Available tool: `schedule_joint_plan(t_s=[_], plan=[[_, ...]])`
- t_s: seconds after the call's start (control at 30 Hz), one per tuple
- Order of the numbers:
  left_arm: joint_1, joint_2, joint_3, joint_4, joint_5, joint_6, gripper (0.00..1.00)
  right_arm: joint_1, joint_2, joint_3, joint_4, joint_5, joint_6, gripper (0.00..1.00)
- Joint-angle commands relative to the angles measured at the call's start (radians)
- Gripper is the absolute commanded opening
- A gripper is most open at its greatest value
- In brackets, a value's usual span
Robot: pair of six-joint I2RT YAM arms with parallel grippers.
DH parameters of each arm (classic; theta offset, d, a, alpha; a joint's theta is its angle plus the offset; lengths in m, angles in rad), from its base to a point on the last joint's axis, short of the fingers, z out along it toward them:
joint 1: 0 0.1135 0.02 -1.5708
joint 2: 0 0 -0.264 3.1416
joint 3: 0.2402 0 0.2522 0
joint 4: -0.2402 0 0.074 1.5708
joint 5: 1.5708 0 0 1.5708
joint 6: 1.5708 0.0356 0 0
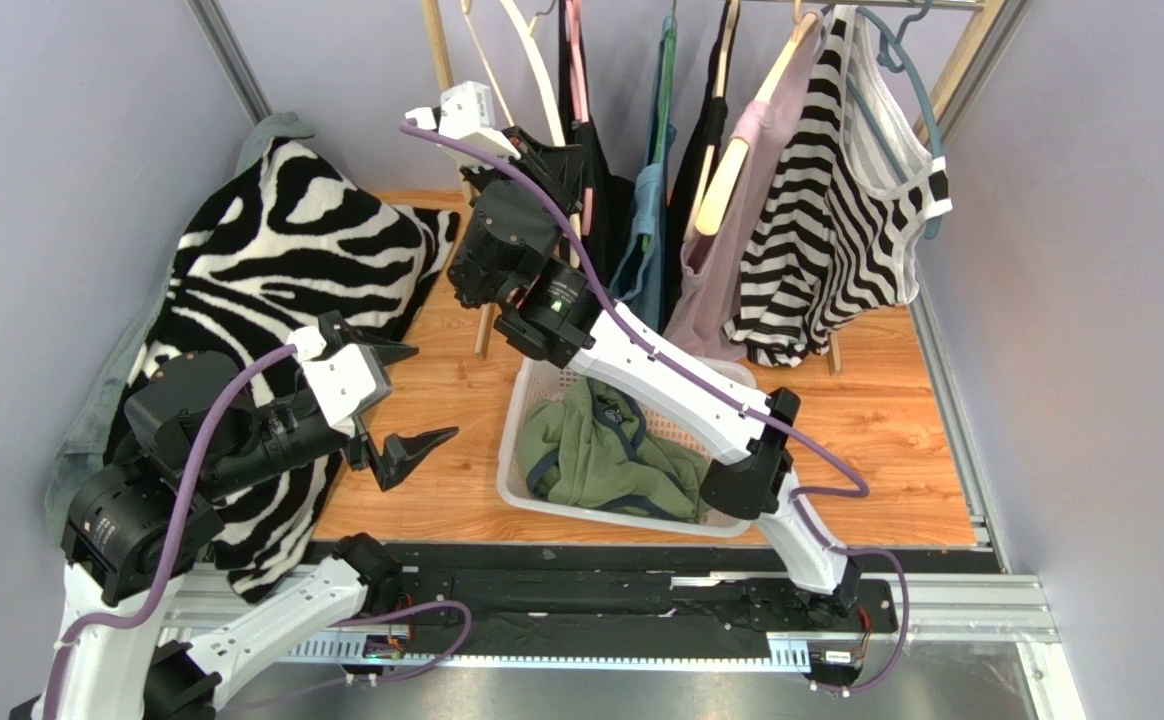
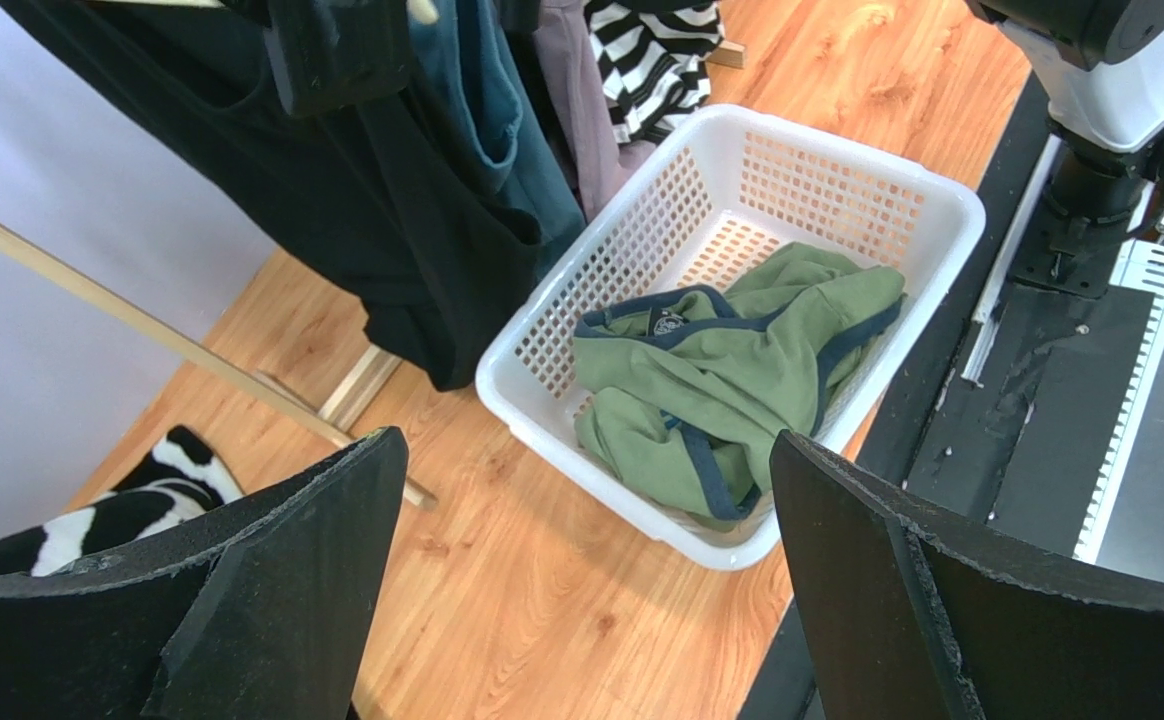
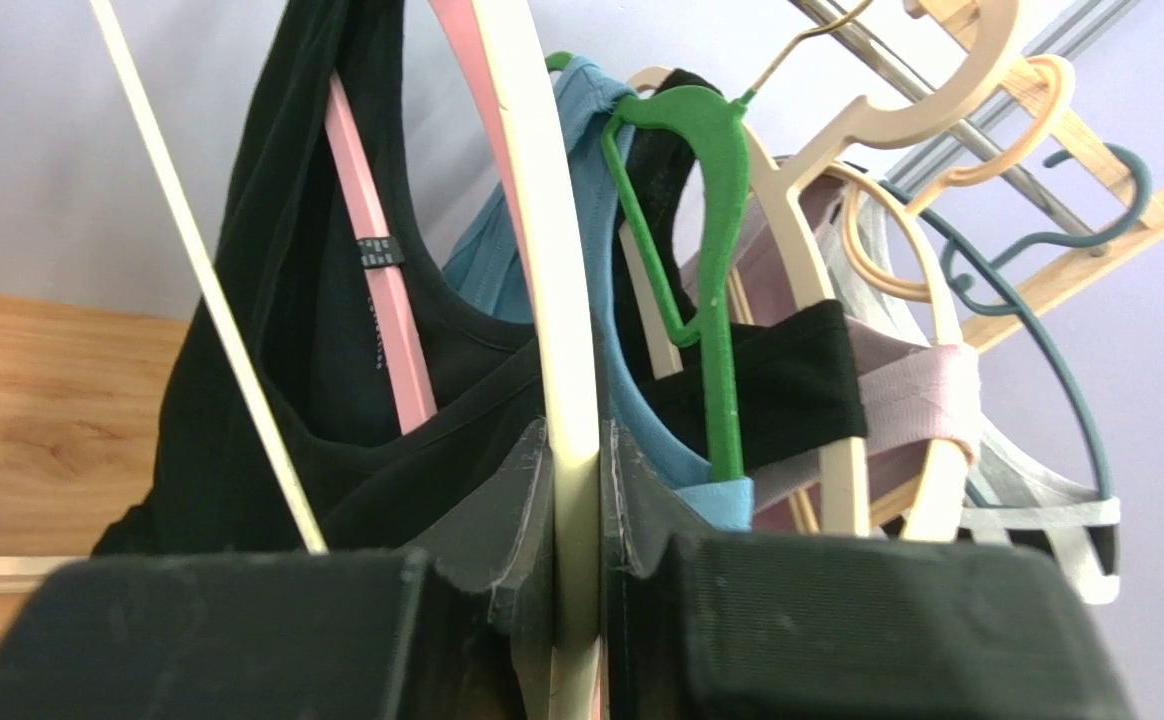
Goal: Remove the tank top from the hanger
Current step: Place the hanger at the clothesline.
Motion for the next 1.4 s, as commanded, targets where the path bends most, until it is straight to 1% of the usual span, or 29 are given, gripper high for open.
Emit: schedule_joint_plan(t_s=[0.0, 0.2, 0.5, 1.0, 1.13, 1.37], plan=[[-0.002, -0.002, 0.010, 0.018, 0.029, -0.012, 0.99, -0.045, 0.037, 0.042, -0.003, -0.122, 0.095, 0.00], [-0.002, -0.005, 0.010, 0.013, 0.027, -0.011, 0.99, -0.088, 0.053, 0.034, -0.021, -0.176, 0.124, 0.00], [-0.002, -0.010, 0.009, 0.010, 0.030, -0.009, 0.99, -0.106, 0.074, 0.031, -0.026, -0.222, 0.118, 0.00], [-0.002, 0.003, 0.047, -0.009, 0.029, -0.018, 0.99, -0.181, 0.157, 0.007, -0.021, -0.217, 0.132, 0.00], [-0.001, 0.006, 0.035, -0.001, 0.026, -0.014, 0.99, -0.168, 0.165, 0.010, -0.012, -0.227, 0.140, 0.00], [-0.002, 0.010, 0.036, 0.007, 0.038, -0.026, 0.99, -0.093, 0.199, 0.016, 0.009, -0.240, 0.133, 0.00]])
